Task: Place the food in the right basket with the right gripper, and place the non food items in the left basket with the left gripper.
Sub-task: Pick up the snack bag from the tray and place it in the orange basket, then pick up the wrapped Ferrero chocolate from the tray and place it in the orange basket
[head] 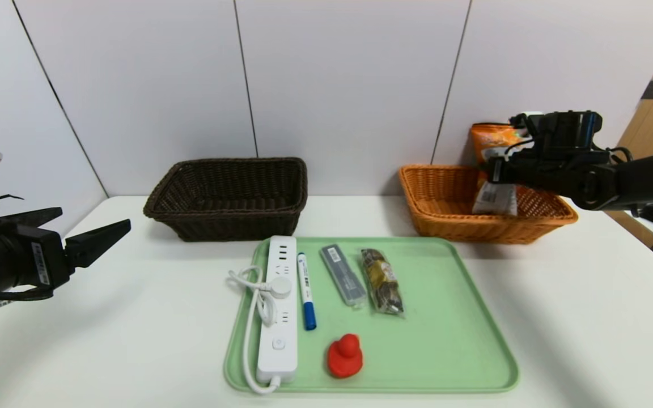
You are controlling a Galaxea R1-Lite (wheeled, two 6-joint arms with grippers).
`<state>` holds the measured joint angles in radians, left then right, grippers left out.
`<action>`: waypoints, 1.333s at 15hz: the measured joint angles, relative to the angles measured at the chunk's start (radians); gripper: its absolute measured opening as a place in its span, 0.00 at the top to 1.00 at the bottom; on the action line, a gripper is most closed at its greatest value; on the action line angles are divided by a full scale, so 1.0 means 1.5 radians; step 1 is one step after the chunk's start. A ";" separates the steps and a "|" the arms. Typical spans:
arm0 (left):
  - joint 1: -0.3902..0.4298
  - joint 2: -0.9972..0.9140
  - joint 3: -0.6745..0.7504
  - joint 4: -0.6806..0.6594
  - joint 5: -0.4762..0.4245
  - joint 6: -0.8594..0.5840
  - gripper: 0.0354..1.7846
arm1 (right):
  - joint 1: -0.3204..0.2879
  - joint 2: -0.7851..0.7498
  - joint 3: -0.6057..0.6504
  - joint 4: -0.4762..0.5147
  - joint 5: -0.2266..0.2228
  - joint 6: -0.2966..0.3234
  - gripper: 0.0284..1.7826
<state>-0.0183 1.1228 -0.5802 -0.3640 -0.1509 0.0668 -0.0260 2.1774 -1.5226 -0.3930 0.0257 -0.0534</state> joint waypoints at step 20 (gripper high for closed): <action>0.000 0.016 -0.002 -0.011 -0.004 0.012 0.06 | 0.244 -0.401 0.139 0.367 -0.029 -0.010 0.07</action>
<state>-0.0187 1.1464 -0.5838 -0.3813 -0.1566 0.0855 0.3400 1.5760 -1.3147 0.1577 -0.0181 -0.0687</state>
